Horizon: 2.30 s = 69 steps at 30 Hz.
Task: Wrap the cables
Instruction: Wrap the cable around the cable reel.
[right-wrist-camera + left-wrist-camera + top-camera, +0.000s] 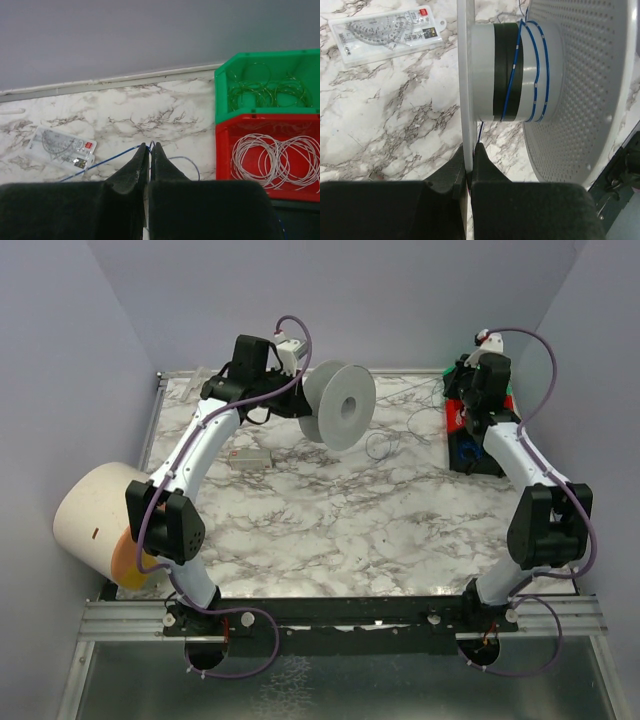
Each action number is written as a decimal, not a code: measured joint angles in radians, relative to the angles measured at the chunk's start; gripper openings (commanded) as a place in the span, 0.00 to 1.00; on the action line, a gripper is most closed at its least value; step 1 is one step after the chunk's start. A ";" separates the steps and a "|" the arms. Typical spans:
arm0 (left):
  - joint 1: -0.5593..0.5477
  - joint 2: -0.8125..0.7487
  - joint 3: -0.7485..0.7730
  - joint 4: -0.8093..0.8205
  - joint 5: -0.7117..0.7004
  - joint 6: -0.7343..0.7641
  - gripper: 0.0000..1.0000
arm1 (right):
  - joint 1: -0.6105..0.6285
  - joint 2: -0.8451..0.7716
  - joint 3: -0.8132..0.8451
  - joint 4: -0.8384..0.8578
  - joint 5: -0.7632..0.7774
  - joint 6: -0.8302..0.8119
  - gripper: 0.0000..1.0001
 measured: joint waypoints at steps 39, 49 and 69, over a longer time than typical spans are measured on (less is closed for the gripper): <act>0.105 0.068 0.451 -0.144 0.176 -0.055 0.00 | -0.058 0.121 -0.038 -0.228 -0.782 -0.479 0.59; 0.114 0.068 0.451 -0.121 0.188 -0.084 0.00 | 0.153 0.119 -0.117 -0.303 -1.003 -0.696 0.67; 0.186 0.053 0.446 -0.037 0.372 -0.163 0.00 | 0.263 0.294 -0.031 -0.200 -0.900 -0.510 0.69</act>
